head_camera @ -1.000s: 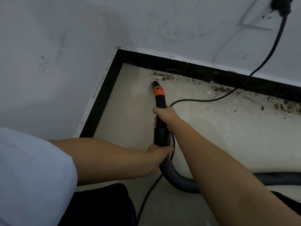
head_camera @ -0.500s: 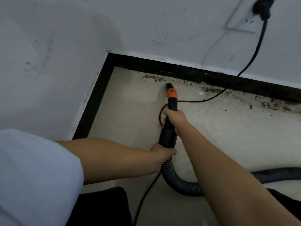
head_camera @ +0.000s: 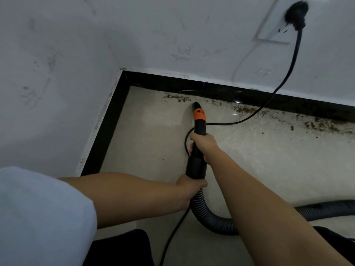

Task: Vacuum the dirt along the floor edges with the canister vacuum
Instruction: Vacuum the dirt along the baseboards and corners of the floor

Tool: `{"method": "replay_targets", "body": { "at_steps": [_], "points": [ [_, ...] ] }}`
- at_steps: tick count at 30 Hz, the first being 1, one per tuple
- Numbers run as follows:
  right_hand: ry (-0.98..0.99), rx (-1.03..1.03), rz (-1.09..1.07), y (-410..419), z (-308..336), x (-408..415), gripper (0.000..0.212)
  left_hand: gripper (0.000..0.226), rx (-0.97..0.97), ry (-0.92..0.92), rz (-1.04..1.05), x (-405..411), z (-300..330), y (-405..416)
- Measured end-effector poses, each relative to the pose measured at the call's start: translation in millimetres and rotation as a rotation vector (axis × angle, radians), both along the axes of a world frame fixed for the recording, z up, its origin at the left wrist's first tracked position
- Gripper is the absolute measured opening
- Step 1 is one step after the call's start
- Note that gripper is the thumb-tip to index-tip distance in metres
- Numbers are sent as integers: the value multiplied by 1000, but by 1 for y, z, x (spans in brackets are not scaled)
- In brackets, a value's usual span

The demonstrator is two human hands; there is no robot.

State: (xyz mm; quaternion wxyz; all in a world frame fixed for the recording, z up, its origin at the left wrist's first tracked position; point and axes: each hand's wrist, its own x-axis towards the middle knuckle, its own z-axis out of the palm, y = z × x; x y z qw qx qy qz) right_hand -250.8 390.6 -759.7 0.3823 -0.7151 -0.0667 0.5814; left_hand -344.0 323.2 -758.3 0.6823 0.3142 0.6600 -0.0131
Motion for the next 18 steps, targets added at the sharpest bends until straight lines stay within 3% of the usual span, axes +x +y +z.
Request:
{"method": "replay_targets", "body": {
  "at_steps": [7,13,18],
  "points": [
    [5,10,132,18,3,-16,11,19,-6,-17,126,-8,4,5],
    [16,4,211,28,1,-31,13,31,9,-3,197,-17,1,10],
    [-3,11,145,25,-2,-26,12,34,4,9,148,-15,-4,12]
  ]
}}
